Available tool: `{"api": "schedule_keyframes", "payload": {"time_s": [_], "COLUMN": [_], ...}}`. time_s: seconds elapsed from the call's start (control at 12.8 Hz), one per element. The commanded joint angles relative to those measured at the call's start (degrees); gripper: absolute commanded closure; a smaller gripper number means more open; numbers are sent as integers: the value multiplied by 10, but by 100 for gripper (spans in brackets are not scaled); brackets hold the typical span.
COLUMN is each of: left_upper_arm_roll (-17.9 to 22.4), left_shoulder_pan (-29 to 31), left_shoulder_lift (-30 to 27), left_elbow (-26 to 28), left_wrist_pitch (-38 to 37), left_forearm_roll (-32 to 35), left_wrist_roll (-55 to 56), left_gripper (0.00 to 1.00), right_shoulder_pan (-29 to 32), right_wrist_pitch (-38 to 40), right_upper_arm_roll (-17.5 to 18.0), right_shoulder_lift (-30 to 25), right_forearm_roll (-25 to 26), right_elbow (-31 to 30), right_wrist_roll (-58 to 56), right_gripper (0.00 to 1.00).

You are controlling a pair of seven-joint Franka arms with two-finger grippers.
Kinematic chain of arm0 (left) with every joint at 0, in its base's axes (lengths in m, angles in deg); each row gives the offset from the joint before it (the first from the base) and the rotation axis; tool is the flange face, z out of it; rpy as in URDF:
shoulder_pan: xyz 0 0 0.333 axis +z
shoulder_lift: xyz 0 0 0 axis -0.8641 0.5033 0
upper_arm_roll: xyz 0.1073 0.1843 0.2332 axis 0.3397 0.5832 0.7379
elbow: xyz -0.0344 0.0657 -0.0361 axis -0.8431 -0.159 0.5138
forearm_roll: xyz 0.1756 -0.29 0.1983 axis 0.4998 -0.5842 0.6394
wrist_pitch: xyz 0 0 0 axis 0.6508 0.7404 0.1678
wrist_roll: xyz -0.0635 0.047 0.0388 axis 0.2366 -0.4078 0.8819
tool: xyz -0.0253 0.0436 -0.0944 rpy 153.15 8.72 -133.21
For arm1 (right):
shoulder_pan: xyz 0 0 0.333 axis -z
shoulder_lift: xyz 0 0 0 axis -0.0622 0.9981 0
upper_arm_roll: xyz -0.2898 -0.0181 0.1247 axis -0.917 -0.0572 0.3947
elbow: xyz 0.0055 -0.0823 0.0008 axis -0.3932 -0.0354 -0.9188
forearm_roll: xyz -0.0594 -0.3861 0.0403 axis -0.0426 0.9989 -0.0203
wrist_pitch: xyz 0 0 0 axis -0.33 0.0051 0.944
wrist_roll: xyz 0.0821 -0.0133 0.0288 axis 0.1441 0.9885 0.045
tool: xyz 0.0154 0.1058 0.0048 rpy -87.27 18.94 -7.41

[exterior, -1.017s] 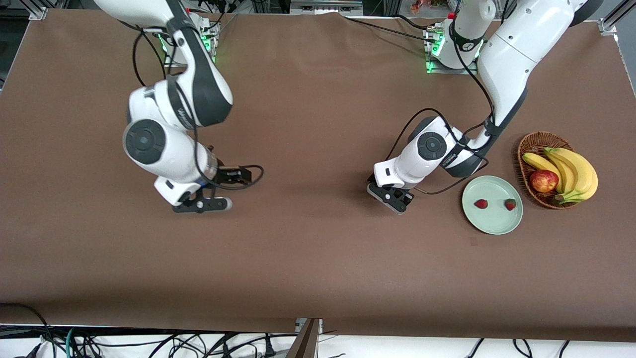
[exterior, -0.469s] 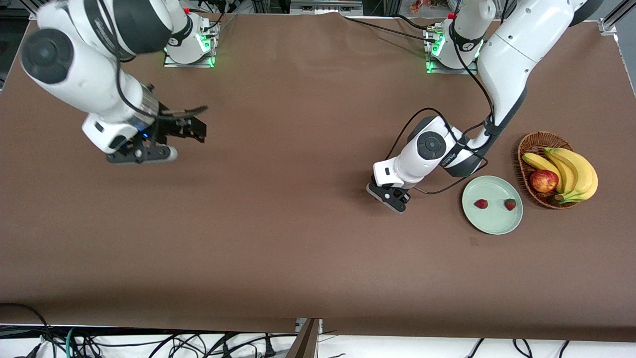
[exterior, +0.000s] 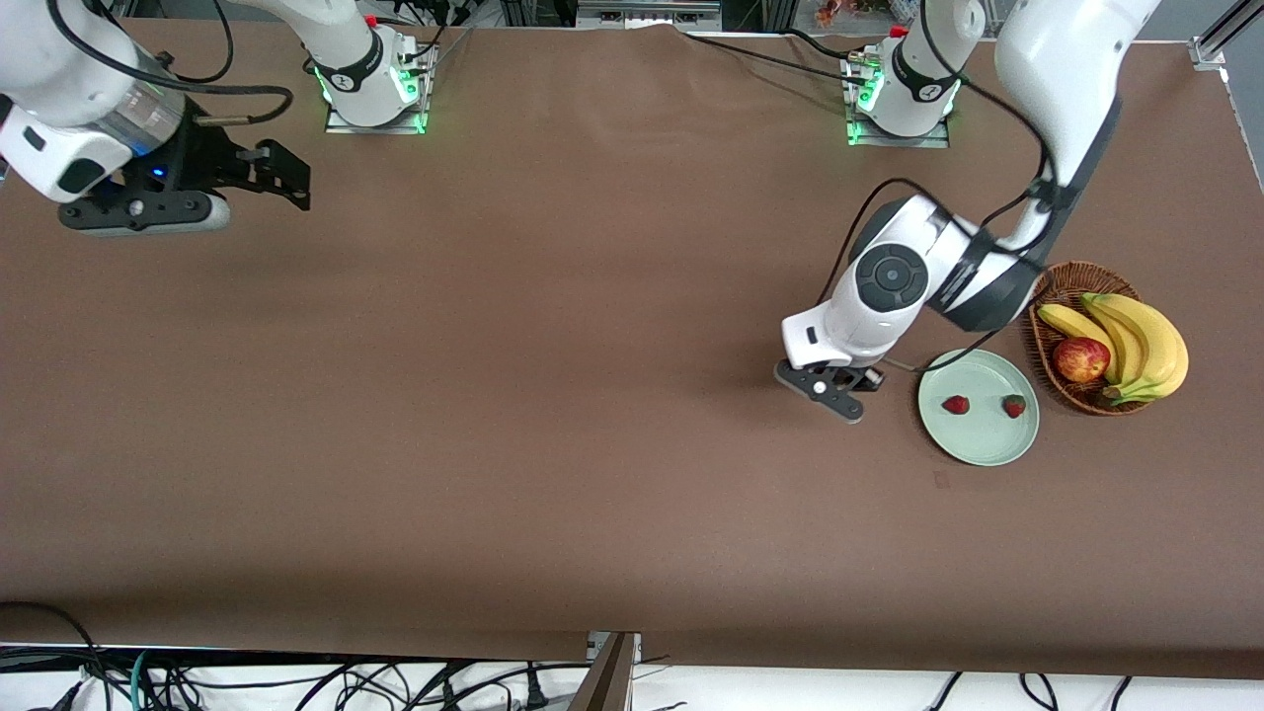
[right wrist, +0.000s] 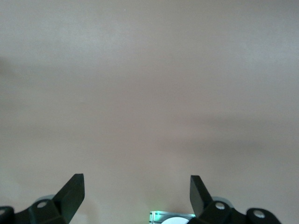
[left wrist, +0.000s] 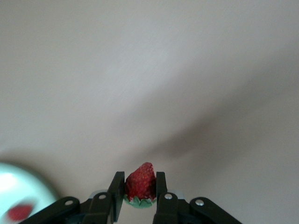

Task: Collect all strawberries into plate
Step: 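Lower the third strawberry onto the plate and open the left gripper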

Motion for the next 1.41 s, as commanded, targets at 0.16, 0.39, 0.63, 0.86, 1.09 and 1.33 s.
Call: {"api": "schedule_keyframes", "payload": {"time_s": [0.16, 0.39, 0.63, 0.86, 1.09, 1.33], "left_upper_arm_roll": [-1, -1, -3, -3, -3, -12], "left_shoulder_pan": [111, 192, 248, 251, 253, 260], "left_shoulder_lift": [-7, 35, 102, 113, 107, 85], "left_elbow": [-43, -43, -35, -35, -36, -37], "left_wrist_pitch": [-102, -83, -27, -12, -17, -29], "left_forearm_roll": [3, 3, -2, -28, -40, -76], "left_wrist_roll": [-265, -384, -457, -499, -514, -514], "left_gripper": [100, 100, 87, 33, 0, 0], "right_shoulder_pan": [92, 181, 254, 271, 268, 268], "right_wrist_pitch": [-2, -4, -4, -4, -7, -14], "right_upper_arm_roll": [66, 147, 214, 226, 226, 225], "right_shoulder_lift": [-9, -9, -9, -8, -3, 2], "right_forearm_roll": [8, 8, 8, 11, 20, 42], "right_elbow": [-17, -17, -17, -17, -10, -4], "right_wrist_roll": [-46, -56, -58, -59, -59, -59], "right_gripper": [1, 1, 1, 1, 1, 1]}}
